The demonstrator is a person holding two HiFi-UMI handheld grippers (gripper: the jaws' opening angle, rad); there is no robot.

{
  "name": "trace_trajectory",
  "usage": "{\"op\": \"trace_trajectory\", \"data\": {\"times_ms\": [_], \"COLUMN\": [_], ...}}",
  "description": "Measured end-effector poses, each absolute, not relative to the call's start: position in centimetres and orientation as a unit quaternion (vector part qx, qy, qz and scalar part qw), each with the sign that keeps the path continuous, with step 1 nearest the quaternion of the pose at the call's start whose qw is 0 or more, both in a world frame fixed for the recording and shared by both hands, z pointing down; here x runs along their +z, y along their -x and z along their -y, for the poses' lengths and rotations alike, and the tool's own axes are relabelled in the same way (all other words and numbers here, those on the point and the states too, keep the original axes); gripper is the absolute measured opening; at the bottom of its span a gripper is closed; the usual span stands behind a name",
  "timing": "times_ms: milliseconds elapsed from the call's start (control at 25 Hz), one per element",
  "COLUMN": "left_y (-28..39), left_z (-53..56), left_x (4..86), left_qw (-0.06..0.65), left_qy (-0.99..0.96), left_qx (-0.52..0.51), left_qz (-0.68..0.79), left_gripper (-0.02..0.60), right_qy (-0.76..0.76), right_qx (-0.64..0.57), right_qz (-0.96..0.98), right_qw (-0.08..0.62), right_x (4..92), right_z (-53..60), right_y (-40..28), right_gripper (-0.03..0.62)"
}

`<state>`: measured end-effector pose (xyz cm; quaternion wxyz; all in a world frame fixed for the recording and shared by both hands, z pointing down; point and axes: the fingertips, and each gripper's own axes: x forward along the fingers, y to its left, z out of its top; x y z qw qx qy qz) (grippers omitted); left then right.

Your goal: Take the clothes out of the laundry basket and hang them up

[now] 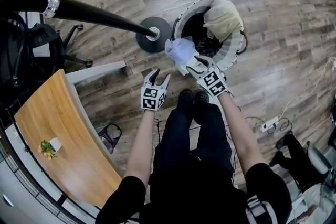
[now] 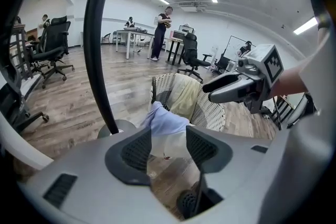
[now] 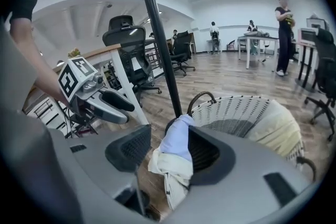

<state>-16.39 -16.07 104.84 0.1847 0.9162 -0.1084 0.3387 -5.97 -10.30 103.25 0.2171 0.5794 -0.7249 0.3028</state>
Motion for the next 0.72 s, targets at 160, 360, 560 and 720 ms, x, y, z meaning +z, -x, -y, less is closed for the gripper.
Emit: {"op": "trace_trajectory", "data": {"times_ms": [160,360,560,720], "left_y": [16.0,15.6,15.2,13.7], "left_z": [16.2,17.9,18.4,19.3], "left_x": [109.2,115.3,121.3,123.8], "left_qw": [0.186,0.173,0.118,0.090], "left_qy": [-0.912,-0.902,-0.891,-0.894], "left_qx": [0.351,0.384,0.433,0.437], "left_qz": [0.100,0.096,0.067,0.049], "left_gripper": [0.211,0.212,0.211,0.212], "right_qy": [-0.556,-0.543,-0.518,-0.475], "right_qx": [0.311,0.307,0.305,0.319], "right_qz": [0.733,0.740,0.760,0.785], "right_qw": [0.237,0.251,0.248,0.236], "right_x": [106.8,110.2,111.7,112.5], "right_z": [11.6,13.8,15.0,15.9], "right_y": [6.5,6.4,6.4,6.8], "right_gripper": [0.235,0.236,0.238,0.238]}}
